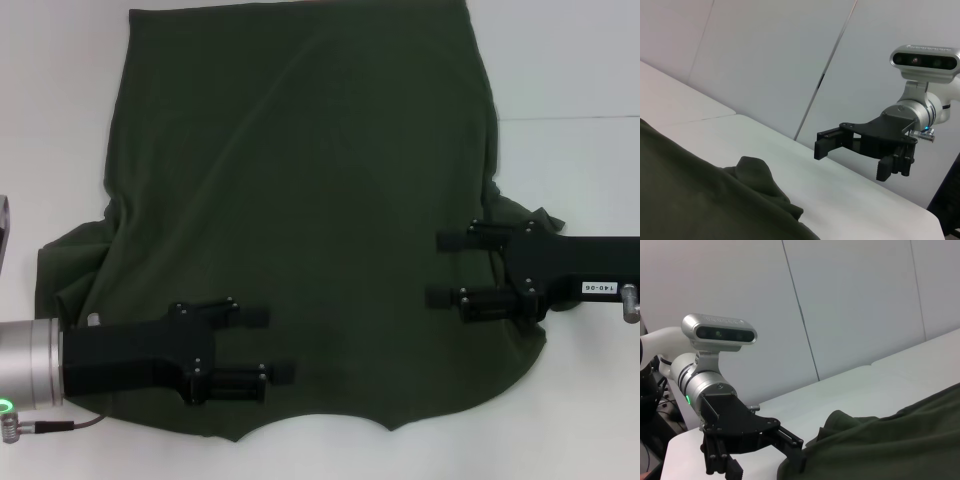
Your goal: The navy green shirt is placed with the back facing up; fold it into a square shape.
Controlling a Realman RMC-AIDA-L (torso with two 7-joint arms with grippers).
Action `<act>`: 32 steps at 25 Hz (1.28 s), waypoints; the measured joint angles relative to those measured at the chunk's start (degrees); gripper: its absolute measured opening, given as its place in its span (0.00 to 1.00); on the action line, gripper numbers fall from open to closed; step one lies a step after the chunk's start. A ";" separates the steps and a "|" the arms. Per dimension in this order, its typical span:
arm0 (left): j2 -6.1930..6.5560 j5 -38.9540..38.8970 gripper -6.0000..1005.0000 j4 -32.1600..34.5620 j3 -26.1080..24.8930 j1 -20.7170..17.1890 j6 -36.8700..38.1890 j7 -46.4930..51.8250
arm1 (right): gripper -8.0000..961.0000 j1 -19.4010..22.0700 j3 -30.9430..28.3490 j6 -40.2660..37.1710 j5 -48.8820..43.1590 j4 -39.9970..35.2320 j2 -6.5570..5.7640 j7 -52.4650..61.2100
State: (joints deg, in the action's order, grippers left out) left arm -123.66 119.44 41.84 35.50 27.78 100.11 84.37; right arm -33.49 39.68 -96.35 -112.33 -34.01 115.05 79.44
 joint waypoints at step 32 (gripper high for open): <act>0.41 -0.73 0.90 0.00 -17.71 -0.91 -11.10 9.75 | 0.93 0.65 -2.06 0.32 1.19 0.53 1.09 3.32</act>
State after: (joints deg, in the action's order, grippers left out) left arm -123.25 118.71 41.84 17.79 26.87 89.01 94.11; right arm -32.83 37.62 -96.03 -111.13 -33.49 116.14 82.76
